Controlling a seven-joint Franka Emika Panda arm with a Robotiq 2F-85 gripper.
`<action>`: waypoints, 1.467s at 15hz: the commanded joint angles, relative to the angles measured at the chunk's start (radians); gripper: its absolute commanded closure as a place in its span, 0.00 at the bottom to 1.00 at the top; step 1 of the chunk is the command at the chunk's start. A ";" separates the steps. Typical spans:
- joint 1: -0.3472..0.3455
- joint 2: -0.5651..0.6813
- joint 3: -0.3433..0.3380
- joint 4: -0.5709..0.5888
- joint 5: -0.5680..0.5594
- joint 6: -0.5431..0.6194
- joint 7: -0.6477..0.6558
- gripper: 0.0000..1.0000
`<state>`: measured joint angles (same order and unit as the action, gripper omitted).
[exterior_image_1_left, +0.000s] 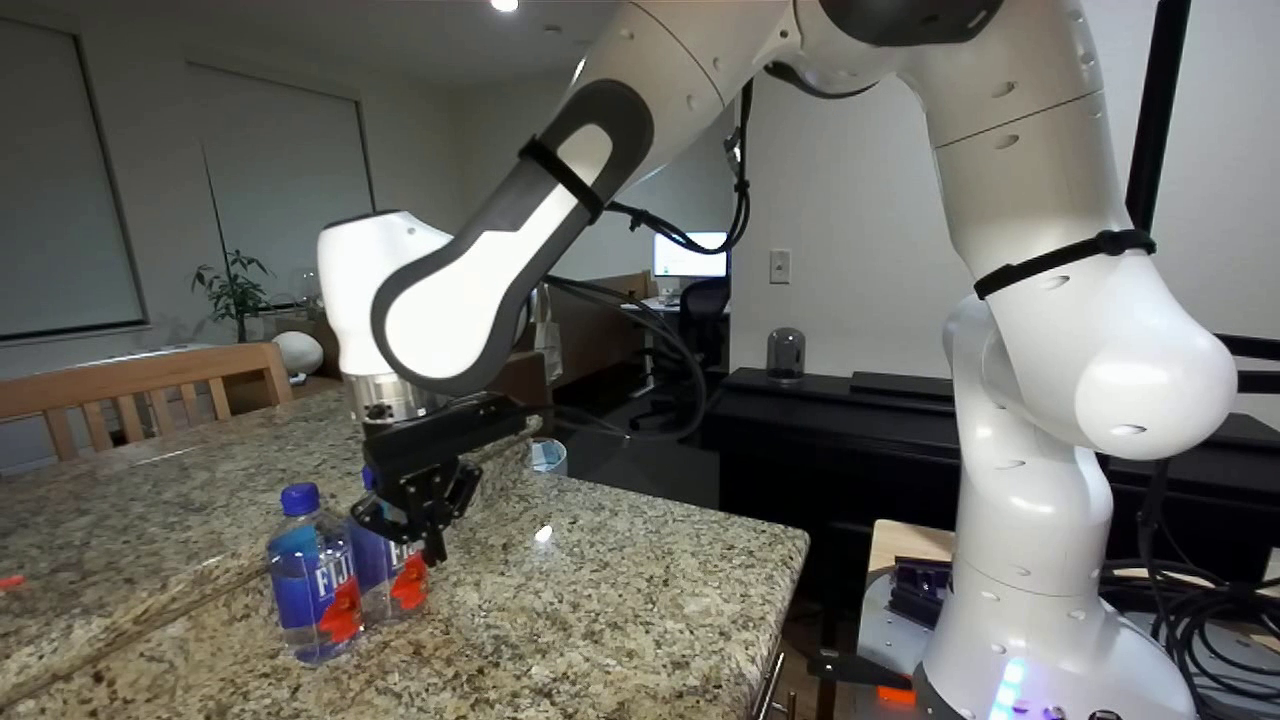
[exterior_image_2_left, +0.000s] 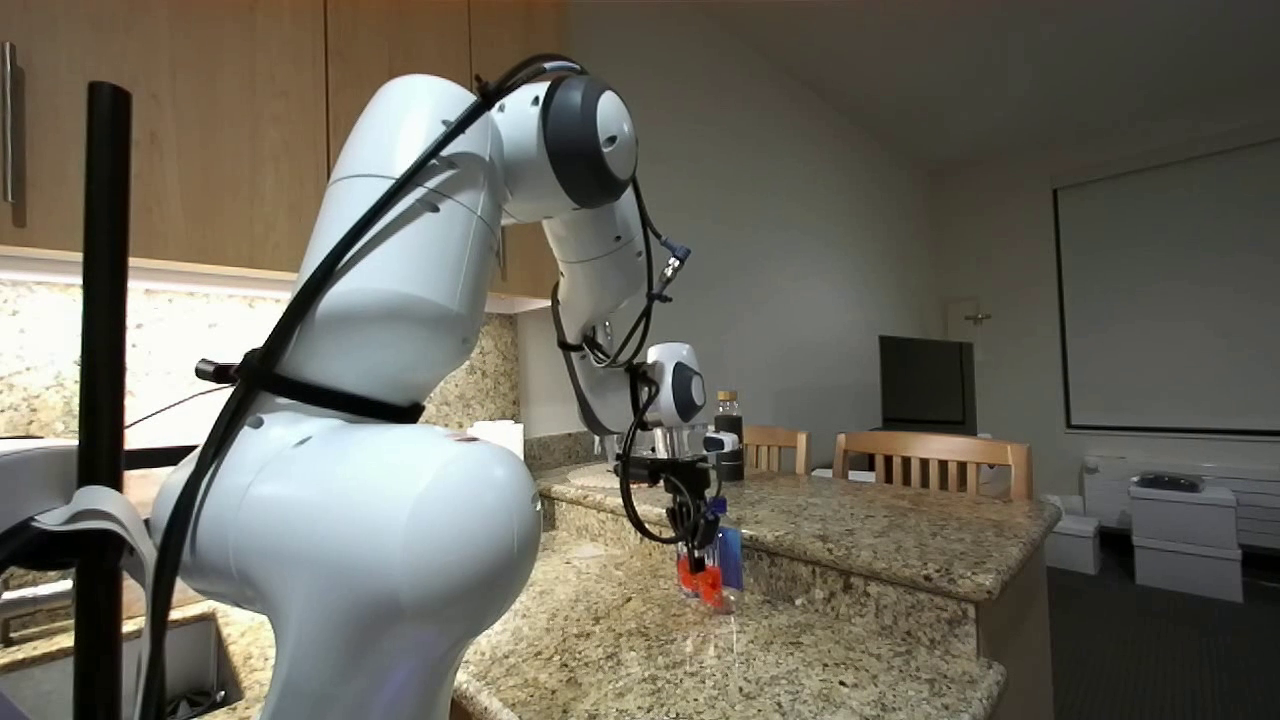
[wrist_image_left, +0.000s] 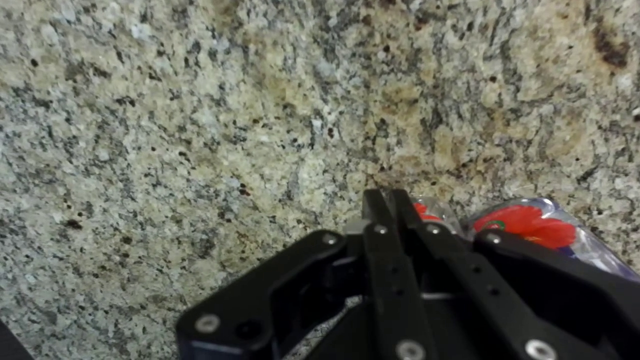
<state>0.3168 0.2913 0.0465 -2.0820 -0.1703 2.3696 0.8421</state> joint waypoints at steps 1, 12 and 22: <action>-0.008 -0.014 0.002 -0.032 -0.029 0.052 0.028 0.91; -0.007 0.019 -0.006 -0.006 -0.031 0.100 0.014 0.91; 0.003 0.067 -0.021 0.029 -0.032 0.127 0.014 0.91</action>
<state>0.3172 0.3480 0.0314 -2.0652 -0.1820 2.4834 0.8435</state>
